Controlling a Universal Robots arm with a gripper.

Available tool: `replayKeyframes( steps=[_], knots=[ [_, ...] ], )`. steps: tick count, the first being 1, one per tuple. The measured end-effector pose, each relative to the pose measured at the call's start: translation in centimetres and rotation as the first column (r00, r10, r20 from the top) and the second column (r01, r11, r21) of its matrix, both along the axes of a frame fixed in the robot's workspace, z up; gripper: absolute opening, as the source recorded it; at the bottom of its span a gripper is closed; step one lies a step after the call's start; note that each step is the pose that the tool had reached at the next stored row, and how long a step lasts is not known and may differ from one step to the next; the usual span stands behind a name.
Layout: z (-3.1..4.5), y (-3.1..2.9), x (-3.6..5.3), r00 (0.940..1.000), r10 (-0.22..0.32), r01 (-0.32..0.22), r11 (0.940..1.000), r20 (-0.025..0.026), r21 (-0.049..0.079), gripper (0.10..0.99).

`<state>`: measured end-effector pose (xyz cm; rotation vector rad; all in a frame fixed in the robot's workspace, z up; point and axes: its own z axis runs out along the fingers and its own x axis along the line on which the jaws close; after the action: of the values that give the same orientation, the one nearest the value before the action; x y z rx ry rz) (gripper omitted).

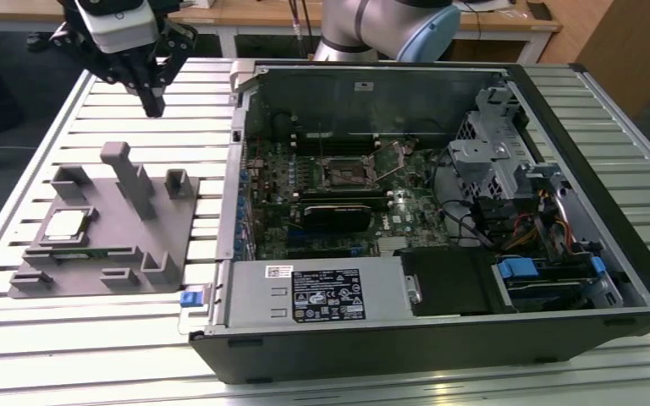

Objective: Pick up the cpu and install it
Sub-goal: 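Reach for the cpu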

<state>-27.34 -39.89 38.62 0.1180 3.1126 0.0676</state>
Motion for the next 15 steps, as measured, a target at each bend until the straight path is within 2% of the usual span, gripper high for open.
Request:
replayKeyframes(
  steps=[15],
  knots=[
    [-0.07, 0.00, -1.63, 1.0000, 0.000, 0.000, 1.0000, 0.0000, 0.000, 0.106]
  ],
)
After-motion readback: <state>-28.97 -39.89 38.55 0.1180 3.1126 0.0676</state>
